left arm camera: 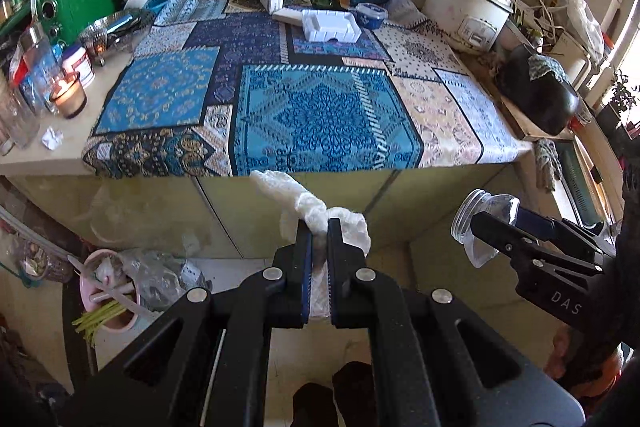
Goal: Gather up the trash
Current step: 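Carry the glass jar and tissue down over the white floor bin, then open the left tool dropping the tissue while the right tool drops the jar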
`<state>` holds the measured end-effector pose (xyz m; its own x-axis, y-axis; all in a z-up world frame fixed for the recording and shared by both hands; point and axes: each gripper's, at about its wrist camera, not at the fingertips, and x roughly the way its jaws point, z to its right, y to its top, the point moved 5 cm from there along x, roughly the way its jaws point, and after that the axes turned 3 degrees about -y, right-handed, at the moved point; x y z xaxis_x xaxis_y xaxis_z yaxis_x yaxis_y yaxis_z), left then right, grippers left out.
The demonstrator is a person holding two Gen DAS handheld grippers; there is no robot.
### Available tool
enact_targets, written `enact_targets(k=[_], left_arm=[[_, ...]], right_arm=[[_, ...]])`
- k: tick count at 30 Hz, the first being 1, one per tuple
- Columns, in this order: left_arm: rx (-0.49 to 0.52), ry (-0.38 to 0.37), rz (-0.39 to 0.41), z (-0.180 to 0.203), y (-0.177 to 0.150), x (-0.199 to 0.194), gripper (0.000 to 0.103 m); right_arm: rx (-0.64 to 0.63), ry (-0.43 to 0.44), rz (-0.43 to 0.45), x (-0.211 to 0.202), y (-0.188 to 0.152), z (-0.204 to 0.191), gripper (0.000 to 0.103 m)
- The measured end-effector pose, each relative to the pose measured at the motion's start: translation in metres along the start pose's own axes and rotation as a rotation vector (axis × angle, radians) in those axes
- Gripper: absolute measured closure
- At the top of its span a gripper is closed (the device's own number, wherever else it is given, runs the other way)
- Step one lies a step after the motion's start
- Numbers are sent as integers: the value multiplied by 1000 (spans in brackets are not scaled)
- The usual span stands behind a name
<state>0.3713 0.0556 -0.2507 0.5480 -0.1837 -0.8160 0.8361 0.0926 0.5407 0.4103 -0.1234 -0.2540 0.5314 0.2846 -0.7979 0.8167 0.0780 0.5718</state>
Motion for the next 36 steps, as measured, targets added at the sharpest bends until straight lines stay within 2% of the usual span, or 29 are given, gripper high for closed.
enact_targets(k=[6, 14, 21, 30, 36], left_arm=[[-34, -19, -98, 4, -40, 46, 98], [-118, 12, -206, 3, -96, 139, 98], [-183, 34, -272, -16, -150, 247, 98], [-258, 46, -366, -59, -242, 399, 98], [-321, 2, -420, -78, -297, 480, 98]], right_arm=[[-18, -16, -85, 30, -31, 14, 48], [-43, 22, -164, 96, -67, 42, 48], [-38, 54, -242, 196, -118, 72, 48], [-43, 61, -367, 353, -213, 98, 48], [-19, 96, -430, 436, -260, 98, 48]])
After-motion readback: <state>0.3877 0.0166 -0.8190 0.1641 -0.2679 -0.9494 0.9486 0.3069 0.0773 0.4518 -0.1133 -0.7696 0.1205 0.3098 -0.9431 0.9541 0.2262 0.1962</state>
